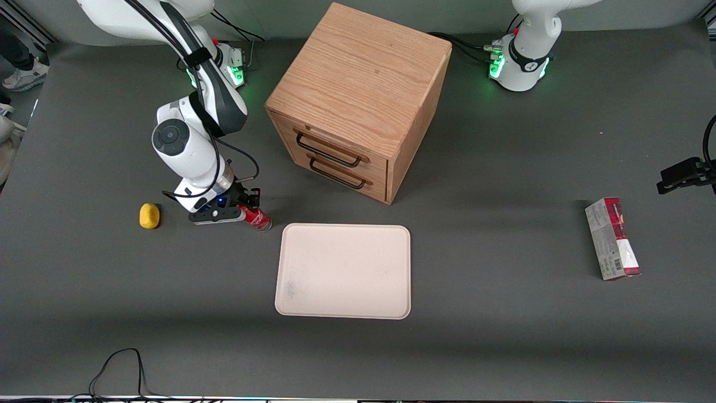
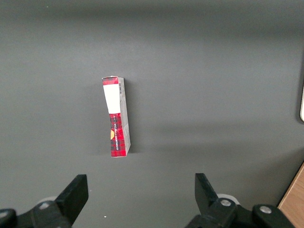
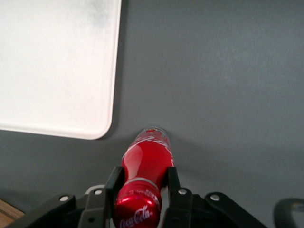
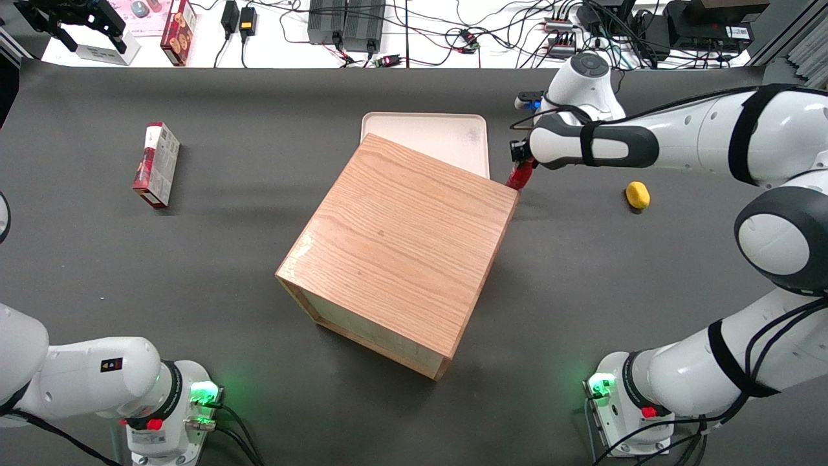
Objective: Place coke bottle on tray
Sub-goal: 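Carry the held bottle toward the white tray with the right gripper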
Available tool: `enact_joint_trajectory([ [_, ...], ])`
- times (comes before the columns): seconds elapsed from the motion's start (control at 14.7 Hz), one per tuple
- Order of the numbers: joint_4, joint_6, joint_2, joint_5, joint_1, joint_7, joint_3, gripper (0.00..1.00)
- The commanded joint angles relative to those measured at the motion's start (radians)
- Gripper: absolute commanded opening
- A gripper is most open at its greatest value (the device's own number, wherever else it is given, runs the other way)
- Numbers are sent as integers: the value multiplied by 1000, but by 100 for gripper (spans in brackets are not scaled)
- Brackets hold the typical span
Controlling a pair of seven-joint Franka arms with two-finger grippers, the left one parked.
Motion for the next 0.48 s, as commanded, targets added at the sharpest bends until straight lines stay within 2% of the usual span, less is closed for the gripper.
enact_joint_trajectory([
  [0.0, 127, -119, -6, -24, -15, 32, 1, 0],
  [0.2, 313, -335, -3, -81, -37, 29, 1, 0],
  [0.41, 559, -606, 29, -85, -58, 6, 1, 0],
])
